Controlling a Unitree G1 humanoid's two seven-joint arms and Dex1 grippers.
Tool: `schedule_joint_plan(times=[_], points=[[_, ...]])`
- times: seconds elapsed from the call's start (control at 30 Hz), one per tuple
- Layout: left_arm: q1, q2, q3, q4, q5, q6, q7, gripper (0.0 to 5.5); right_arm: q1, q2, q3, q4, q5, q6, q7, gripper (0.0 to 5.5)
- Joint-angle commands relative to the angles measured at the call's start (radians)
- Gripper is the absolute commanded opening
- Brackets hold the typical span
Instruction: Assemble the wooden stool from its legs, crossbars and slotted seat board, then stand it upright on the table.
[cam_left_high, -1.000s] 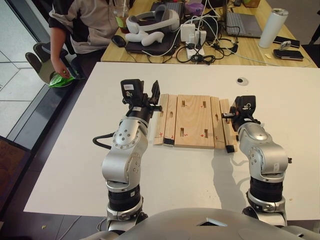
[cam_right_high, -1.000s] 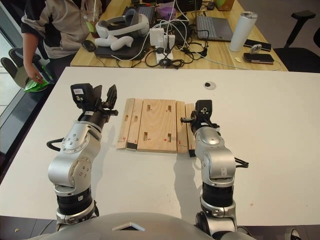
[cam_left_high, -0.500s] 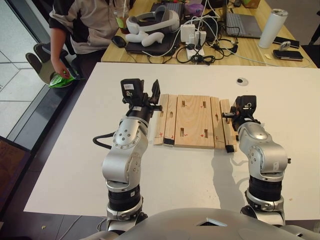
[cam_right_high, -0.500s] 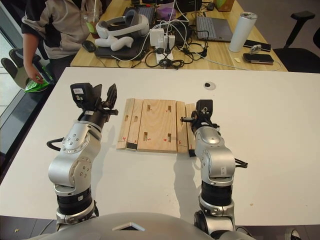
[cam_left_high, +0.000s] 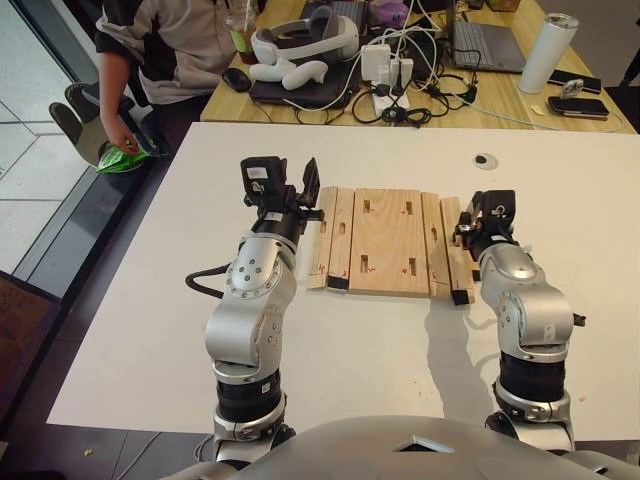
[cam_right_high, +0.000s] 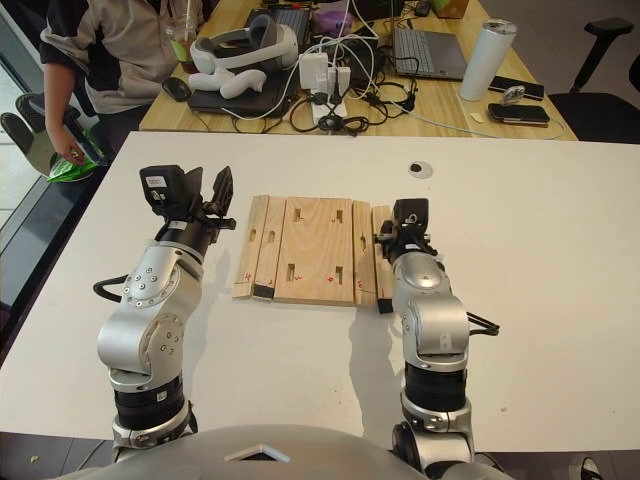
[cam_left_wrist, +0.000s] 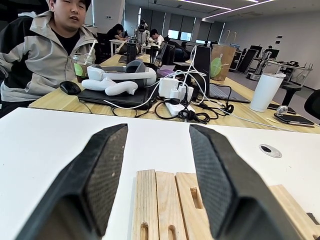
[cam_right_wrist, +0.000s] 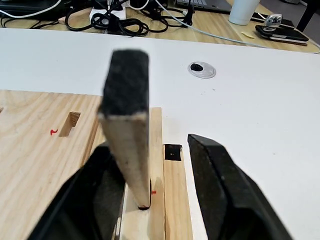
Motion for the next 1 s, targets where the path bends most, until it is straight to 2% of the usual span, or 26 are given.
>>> schedule_joint_plan(times=[0.03,0.2,0.43,0.63,0.8,1.0], points=[[-0.004,0.002,-0.003,0.008,0.003,0.002,0.001,2.27,-0.068,-0.013,0.029,-0.064,-0.025,-0.112,0.003,2.33],[-0.006,0.002,-0.005,0.009,0.004,0.002,0.002,2.27,-0.217,-0.022,0.022,-0.096,-0.033,-0.233,0.011,2.33],[-0.007,0.002,-0.012,0.007,0.003,0.004,0.0,2.27,-0.358,-0.056,0.001,0.055,-0.048,-0.344,0.022,2.33],[0.0,0.0,-0.015,0.002,0.005,0.007,0.004,2.27,-0.276,-0.025,-0.01,0.171,-0.032,-0.36,0.021,2.33],[0.005,-0.002,-0.024,0.003,0.004,0.008,0.003,2.27,-0.193,-0.005,-0.058,0.346,-0.007,-0.252,0.023,2.33],[0.004,-0.004,-0.024,0.002,0.002,0.008,0.005,2.27,-0.232,-0.007,-0.081,0.367,0.004,-0.314,0.026,2.33]])
